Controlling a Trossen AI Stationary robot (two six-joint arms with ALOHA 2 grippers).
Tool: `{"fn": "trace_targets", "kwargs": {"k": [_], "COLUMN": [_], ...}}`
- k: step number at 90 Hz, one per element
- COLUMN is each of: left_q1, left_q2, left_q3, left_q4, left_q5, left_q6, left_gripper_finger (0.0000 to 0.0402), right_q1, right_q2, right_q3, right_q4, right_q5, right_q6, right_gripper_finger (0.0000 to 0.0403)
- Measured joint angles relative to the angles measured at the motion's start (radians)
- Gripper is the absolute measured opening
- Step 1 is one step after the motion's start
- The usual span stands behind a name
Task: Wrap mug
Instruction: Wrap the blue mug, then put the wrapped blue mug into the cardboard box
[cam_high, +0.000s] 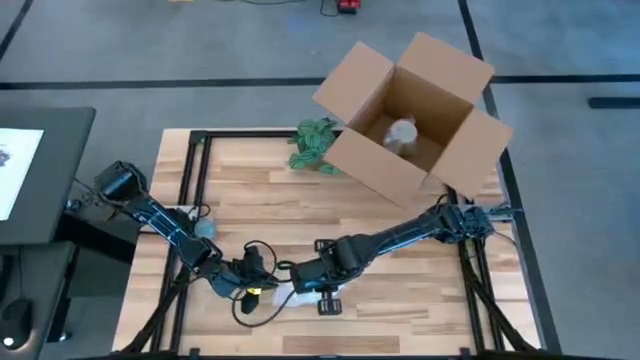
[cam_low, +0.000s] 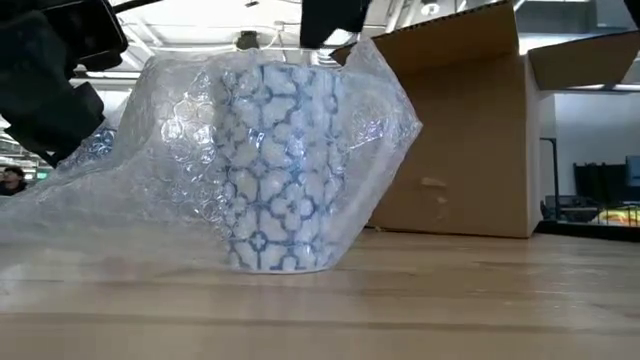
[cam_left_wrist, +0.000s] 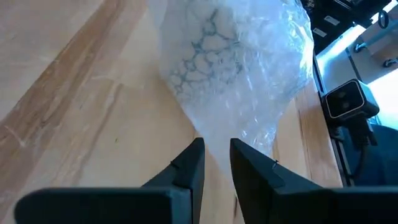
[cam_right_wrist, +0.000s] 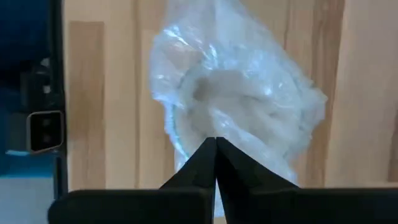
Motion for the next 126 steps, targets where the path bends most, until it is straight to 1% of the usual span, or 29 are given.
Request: {"fn": "trace_targets", "kwargs": {"k": [8,20,33,40,47,58,73,84,93,103,115,126], "left_q1": [0.0,0.0,0.0,0.0,0.0,0.0,-0.013,-0.03,-0.048,-0.069,-0.08,-0.08], "left_q2": [0.0,0.0,0.0,0.0,-0.001,-0.028,-0.119,-0.194,-0.233,-0.246,-0.246,-0.229], "left_q3": [0.0,0.0,0.0,0.0,0.0,0.0,0.0,0.0,0.0,0.0,0.0,0.0], "left_q4": [0.021,0.104,0.197,0.212,0.213,0.242,0.232,0.176,0.11,0.03,-0.059,-0.096], "left_q5": [-0.001,-0.002,-0.008,-0.01,-0.01,-0.01,-0.01,-0.011,-0.027,-0.081,-0.112,-0.124], "left_q6": [0.0,0.011,0.077,0.089,0.085,0.073,0.112,0.144,0.141,0.108,0.041,0.001], "left_gripper_finger": [0.0058,0.0058,0.0058,0.0058,0.0058,0.0058,0.0058,0.0058,0.0058,0.0058,0.0058,0.0058], "right_q1": [-0.012,-0.038,-0.052,-0.057,-0.057,-0.045,-0.029,-0.021,-0.019,-0.042,-0.076,-0.096], "right_q2": [0.007,0.003,-0.005,-0.005,-0.003,0.007,0.005,0.005,-0.011,-0.01,0.006,0.006], "right_q3": [-0.066,-0.176,-0.25,-0.255,-0.237,-0.16,-0.013,0.07,0.063,0.06,0.047,0.047], "right_q4": [0.047,0.192,0.298,0.307,0.291,0.226,0.131,0.104,0.118,0.043,0.045,0.054], "right_q5": [-0.001,-0.035,-0.04,-0.045,-0.045,-0.039,-0.034,0.003,0.035,-0.032,-0.03,-0.026], "right_q6": [0.026,0.054,0.056,0.054,0.033,-0.017,-0.093,-0.134,-0.145,-0.174,-0.173,-0.191], "right_gripper_finger": [0.0,0.0,0.0,0.0,0.0,0.0,0.0,0.0,0.0002,0.0014,0.0031,0.0038]}}
